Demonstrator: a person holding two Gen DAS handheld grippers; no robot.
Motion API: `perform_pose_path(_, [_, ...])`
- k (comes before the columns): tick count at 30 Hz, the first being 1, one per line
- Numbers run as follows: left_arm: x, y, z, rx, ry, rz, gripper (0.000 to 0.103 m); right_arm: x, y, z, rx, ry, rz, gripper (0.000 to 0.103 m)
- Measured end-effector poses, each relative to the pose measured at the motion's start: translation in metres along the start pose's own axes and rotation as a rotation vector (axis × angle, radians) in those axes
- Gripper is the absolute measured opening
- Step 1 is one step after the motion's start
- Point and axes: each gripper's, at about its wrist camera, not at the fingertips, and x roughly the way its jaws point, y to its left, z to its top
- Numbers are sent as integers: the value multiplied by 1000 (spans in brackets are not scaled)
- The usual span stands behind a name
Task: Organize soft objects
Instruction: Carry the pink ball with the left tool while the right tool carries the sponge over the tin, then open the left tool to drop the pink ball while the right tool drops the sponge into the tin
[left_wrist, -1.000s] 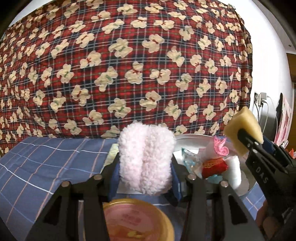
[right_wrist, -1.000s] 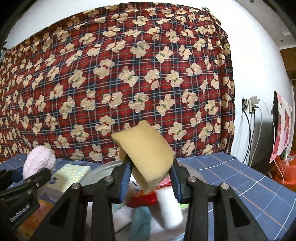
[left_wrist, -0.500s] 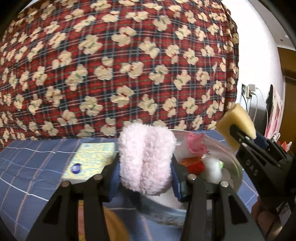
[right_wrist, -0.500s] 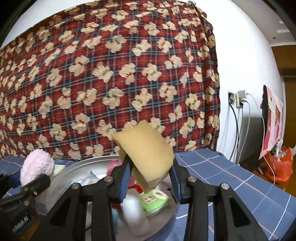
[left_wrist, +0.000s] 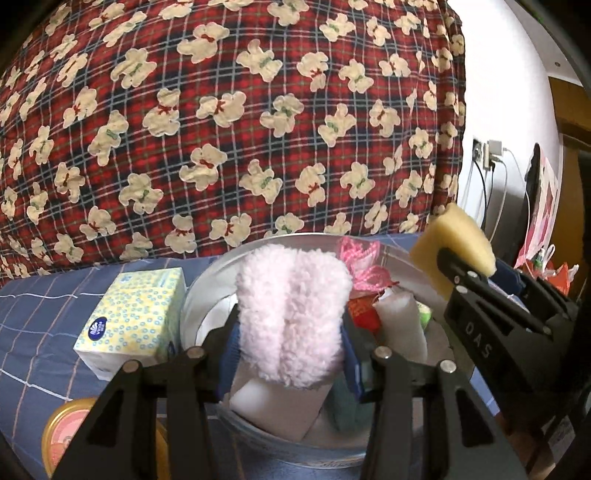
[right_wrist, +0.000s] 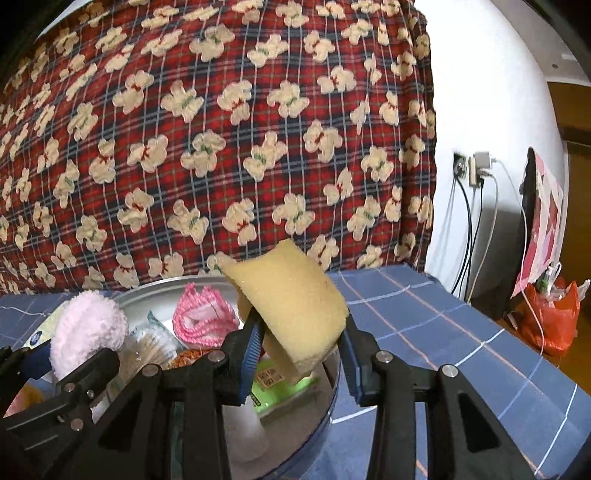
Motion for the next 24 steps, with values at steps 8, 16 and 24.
perform_pose_path(8, [8,-3,-4,24,28,9,47,7,1,-5,-3,55,27,43])
perform_pose_path(16, [14,-1,-3,26,55,17,53,10,5,-5,4,77,81,47])
perform_pose_path(24, [9,6,-3,-3,28,78,88,7,-4,-4,70,69,120,63])
